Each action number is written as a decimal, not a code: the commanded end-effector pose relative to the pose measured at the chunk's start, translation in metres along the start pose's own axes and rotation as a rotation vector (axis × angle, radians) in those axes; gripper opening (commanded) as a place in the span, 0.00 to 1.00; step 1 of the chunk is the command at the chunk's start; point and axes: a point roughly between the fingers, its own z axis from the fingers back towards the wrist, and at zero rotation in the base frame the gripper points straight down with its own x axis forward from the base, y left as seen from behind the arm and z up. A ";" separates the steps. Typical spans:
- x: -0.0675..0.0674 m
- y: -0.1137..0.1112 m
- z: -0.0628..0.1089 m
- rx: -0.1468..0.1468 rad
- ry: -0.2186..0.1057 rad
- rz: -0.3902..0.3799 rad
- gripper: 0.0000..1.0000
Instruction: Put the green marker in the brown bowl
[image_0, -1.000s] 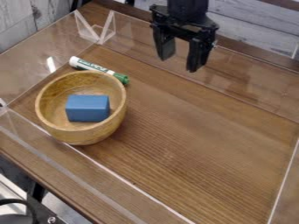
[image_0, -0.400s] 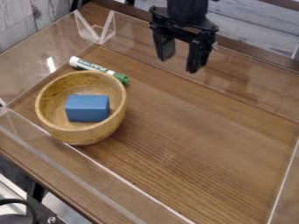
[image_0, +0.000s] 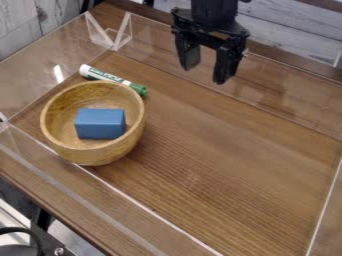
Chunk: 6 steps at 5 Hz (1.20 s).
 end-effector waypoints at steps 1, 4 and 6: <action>0.008 -0.002 0.026 0.019 -0.079 -0.038 1.00; 0.011 0.002 0.027 0.018 -0.060 -0.062 1.00; 0.010 0.002 0.024 0.015 -0.038 -0.067 1.00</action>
